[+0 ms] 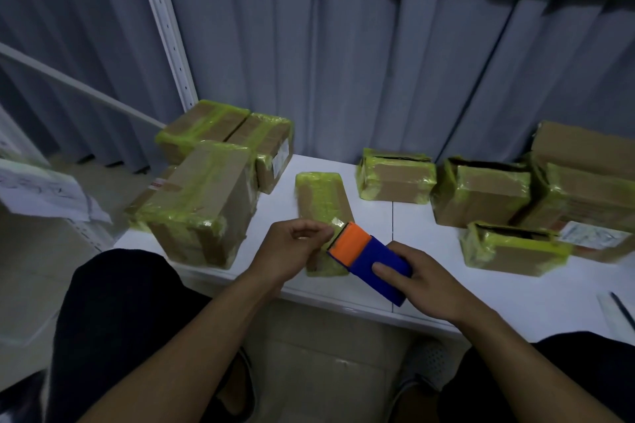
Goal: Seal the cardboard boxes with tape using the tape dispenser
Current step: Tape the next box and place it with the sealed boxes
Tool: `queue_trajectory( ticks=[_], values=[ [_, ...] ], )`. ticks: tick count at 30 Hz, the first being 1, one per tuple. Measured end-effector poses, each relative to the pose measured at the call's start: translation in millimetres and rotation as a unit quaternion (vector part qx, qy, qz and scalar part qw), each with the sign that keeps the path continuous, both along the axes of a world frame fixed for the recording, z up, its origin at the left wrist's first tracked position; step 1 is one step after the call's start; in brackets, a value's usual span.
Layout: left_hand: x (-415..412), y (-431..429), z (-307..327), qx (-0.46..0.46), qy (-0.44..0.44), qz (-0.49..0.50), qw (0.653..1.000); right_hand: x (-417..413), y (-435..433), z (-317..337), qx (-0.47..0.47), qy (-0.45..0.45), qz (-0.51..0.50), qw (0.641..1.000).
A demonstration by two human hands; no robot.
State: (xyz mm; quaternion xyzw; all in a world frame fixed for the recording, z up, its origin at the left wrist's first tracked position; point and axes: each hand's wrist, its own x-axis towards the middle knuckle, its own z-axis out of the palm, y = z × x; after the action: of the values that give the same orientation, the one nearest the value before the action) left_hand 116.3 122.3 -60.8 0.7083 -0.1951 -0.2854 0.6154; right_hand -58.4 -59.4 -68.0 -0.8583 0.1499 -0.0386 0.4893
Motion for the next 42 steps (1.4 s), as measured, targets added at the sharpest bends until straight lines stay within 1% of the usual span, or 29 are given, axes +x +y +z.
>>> queue_trajectory(
  ticks=[3,5,8,12,15,22,29,33,38,42],
  values=[
    [2.6,-1.3,-5.4,0.021,-0.044,0.024,0.999,2.5,1.2,-0.2,-0.012,0.003,-0.011,1.000],
    [2.8,-2.4,-9.6,0.026,-0.044,0.035,0.998,4.2,2.4,0.9,-0.029,0.004,-0.021,0.999],
    [5.7,-0.3,-13.3,0.030,-0.029,0.048,0.998,3.8,4.0,1.3,-0.053,0.011,-0.026,0.998],
    [23.6,7.5,-19.4,0.012,-0.002,0.107,0.994,-2.1,-4.6,3.4,-0.101,0.039,-0.047,0.993],
    [25.7,8.3,-30.2,0.014,0.011,0.131,0.991,-1.9,-8.3,5.8,-0.131,0.051,-0.063,0.988],
    [26.2,7.6,-47.9,0.009,0.050,0.180,0.982,8.4,-3.8,12.7,-0.195,0.080,-0.045,0.976],
    [32.7,6.8,-58.7,0.006,0.050,0.207,0.977,26.4,-5.4,22.4,-0.240,0.095,-0.044,0.965],
    [38.3,7.1,-69.6,0.001,0.097,0.231,0.968,43.2,5.3,28.4,-0.284,0.107,-0.058,0.951],
    [44.5,7.0,-86.7,0.014,0.114,0.258,0.959,69.7,15.2,30.9,-0.328,0.134,-0.071,0.932],
    [48.8,1.6,-94.8,0.028,0.142,0.260,0.955,82.6,17.0,30.1,-0.361,0.173,-0.073,0.913]
  ],
)
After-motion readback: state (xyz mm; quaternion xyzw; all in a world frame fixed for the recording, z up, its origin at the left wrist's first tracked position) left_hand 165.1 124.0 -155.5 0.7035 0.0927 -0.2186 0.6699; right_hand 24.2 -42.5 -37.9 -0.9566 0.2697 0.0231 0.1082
